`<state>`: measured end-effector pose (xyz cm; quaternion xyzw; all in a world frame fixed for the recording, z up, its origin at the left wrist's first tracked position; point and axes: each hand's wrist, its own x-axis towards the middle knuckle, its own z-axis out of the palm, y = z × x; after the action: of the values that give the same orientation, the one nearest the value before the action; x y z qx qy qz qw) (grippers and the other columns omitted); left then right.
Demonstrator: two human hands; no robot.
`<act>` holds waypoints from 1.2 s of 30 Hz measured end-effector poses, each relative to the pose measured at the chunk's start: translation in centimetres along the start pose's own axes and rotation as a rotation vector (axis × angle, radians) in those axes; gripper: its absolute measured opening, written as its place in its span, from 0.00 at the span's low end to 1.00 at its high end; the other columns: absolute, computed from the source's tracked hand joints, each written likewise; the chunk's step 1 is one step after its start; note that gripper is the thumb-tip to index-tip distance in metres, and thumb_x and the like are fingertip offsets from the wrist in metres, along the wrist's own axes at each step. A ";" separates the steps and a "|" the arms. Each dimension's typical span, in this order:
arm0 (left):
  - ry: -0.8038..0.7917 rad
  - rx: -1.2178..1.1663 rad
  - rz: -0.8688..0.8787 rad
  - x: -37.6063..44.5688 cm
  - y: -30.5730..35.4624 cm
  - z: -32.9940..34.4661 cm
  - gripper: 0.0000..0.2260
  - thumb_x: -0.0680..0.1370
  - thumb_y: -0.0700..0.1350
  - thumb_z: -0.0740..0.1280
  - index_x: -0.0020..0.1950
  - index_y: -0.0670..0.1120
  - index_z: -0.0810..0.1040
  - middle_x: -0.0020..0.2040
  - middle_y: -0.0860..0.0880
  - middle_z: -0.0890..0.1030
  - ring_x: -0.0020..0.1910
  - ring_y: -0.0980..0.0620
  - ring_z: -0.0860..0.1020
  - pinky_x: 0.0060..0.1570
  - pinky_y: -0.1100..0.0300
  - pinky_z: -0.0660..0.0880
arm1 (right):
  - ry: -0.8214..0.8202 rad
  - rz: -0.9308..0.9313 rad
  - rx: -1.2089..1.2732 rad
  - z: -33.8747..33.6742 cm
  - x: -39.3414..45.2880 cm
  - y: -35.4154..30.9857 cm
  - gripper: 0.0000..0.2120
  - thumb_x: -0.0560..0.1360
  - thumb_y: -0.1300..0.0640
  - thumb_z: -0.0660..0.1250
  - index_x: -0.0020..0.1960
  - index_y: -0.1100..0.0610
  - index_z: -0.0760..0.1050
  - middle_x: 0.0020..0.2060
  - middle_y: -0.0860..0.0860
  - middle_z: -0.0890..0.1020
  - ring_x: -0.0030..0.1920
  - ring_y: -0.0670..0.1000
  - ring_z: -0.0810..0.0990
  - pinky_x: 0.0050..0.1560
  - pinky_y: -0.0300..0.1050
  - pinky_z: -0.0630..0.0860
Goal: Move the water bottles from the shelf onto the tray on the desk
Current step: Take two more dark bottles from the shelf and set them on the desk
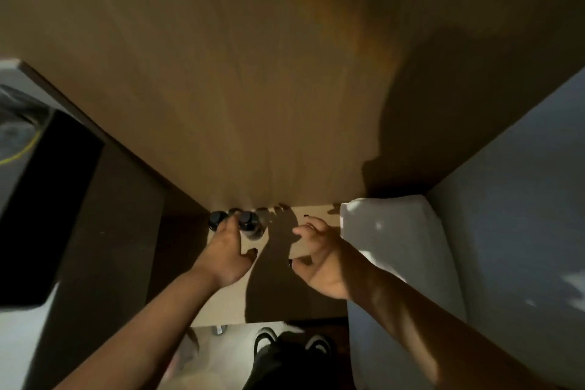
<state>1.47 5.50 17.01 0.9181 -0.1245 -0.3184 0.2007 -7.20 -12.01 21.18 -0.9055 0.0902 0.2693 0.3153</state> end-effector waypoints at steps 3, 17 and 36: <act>0.061 0.002 -0.020 3.4 -1.5 2.1 0.38 0.76 0.46 0.67 0.77 0.44 0.47 0.77 0.45 0.52 0.76 0.45 0.55 0.73 0.55 0.57 | -0.022 -0.004 -0.014 2.5 2.9 1.4 0.30 0.78 0.45 0.59 0.76 0.51 0.54 0.78 0.49 0.48 0.77 0.51 0.51 0.76 0.47 0.54; 0.135 0.045 0.103 17.0 -9.5 9.5 0.23 0.79 0.40 0.60 0.74 0.43 0.59 0.71 0.41 0.65 0.71 0.42 0.64 0.71 0.49 0.62 | -0.015 0.139 0.154 14.0 14.6 7.4 0.31 0.78 0.52 0.62 0.76 0.52 0.53 0.77 0.51 0.50 0.76 0.54 0.54 0.73 0.50 0.62; 0.149 -0.297 0.533 14.4 -11.1 6.6 0.13 0.78 0.51 0.59 0.57 0.45 0.68 0.45 0.49 0.78 0.40 0.51 0.80 0.37 0.52 0.79 | 0.013 0.148 0.656 15.0 18.5 6.1 0.39 0.64 0.54 0.77 0.71 0.49 0.62 0.62 0.44 0.72 0.64 0.47 0.72 0.55 0.36 0.71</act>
<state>9.43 8.31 -0.43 0.8347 -0.2978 -0.2012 0.4173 -0.15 -7.40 -1.92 -0.7485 0.2395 0.2421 0.5690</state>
